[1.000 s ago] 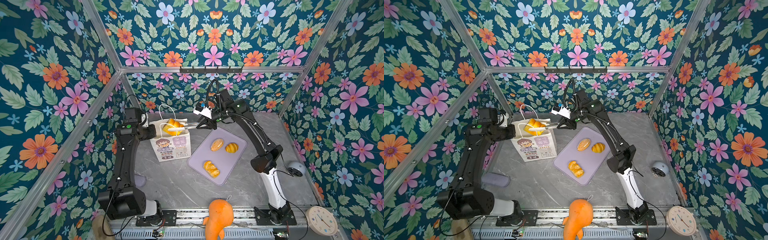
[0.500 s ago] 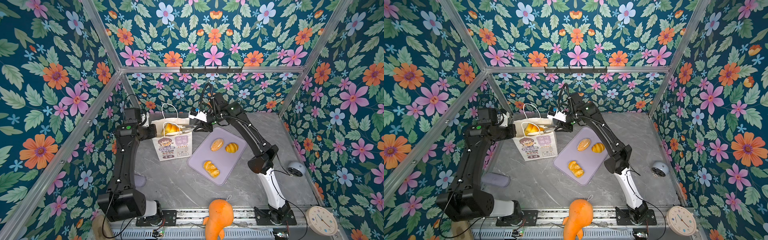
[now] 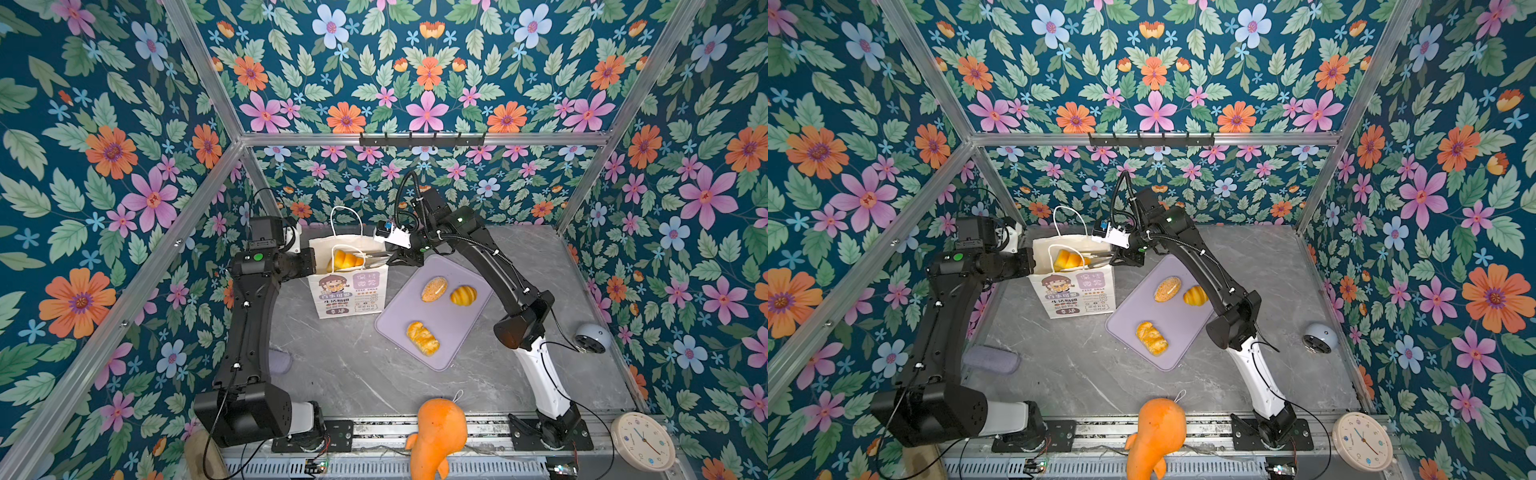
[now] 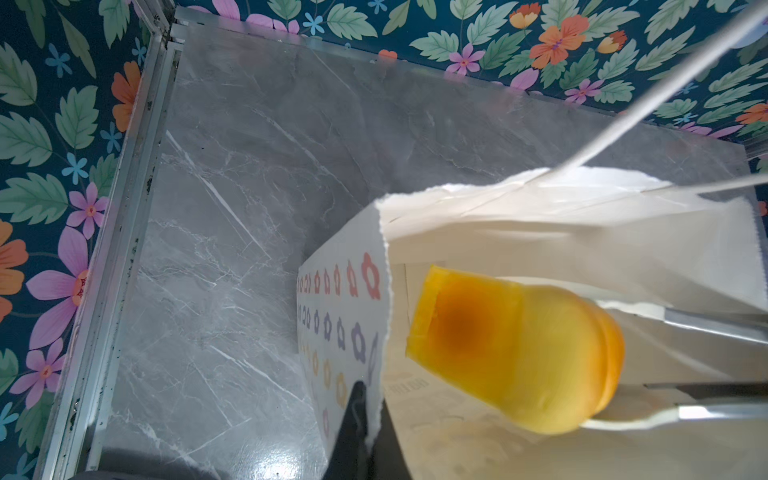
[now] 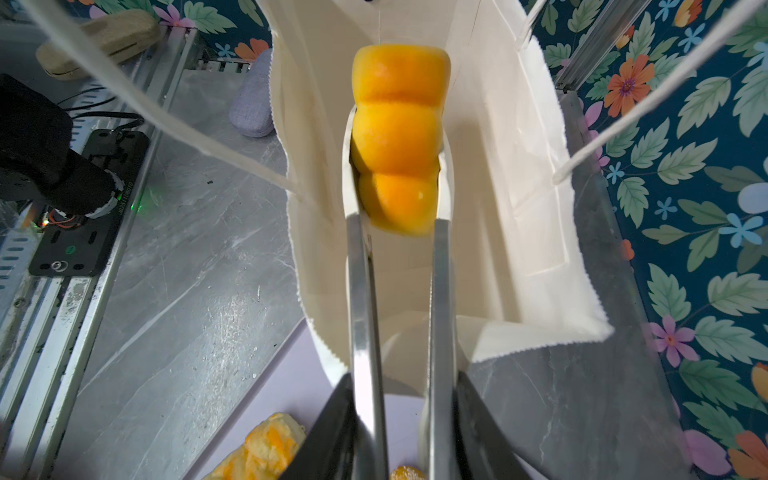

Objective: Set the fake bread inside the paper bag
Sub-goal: 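Lower the roll into the bag and open the tongs with the right gripper, then move the empty tongs back over the tray with the right gripper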

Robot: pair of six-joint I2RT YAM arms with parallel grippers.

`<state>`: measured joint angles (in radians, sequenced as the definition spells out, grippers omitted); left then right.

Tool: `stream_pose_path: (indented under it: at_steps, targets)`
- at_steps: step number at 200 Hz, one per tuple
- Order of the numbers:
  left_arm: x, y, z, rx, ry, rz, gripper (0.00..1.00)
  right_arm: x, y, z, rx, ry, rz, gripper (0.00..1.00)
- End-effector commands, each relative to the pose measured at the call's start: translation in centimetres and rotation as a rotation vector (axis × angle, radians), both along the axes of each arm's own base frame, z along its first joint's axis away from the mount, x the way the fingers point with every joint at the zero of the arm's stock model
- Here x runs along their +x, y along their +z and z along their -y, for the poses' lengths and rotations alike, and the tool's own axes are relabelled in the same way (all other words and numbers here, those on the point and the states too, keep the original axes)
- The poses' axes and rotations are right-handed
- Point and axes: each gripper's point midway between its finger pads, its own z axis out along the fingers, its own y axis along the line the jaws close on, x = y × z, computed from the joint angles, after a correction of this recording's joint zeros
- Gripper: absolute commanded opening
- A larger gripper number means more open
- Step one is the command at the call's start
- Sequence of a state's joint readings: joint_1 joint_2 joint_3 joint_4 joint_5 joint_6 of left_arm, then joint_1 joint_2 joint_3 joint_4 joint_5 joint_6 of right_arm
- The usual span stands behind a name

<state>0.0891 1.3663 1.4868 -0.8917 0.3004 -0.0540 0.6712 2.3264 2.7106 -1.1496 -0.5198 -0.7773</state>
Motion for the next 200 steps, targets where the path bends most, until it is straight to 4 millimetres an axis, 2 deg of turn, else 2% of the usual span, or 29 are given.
stream_pose_path:
  at_steps: [1, 108, 173, 200]
  targets:
    - [0.2, 0.3, 0.3, -0.009, -0.012, 0.016, 0.05, -0.3, 1.1, 0.2, -0.009, 0.009, 0.058, 0.37]
    - [0.1, 0.0, 0.6, -0.003, -0.018, 0.011, 0.05, -0.4, 0.8, 0.1, -0.073, -0.011, 0.112, 0.42]
    - [0.0, -0.4, 0.6, -0.001, -0.019, 0.005, 0.05, -1.7, 2.1, -0.1, -0.023, 0.015, 0.082, 0.44]
    - [-0.1, -0.5, 0.6, -0.001, -0.018, 0.002, 0.05, -2.2, 3.4, -0.1, 0.010, 0.021, 0.081, 0.43]
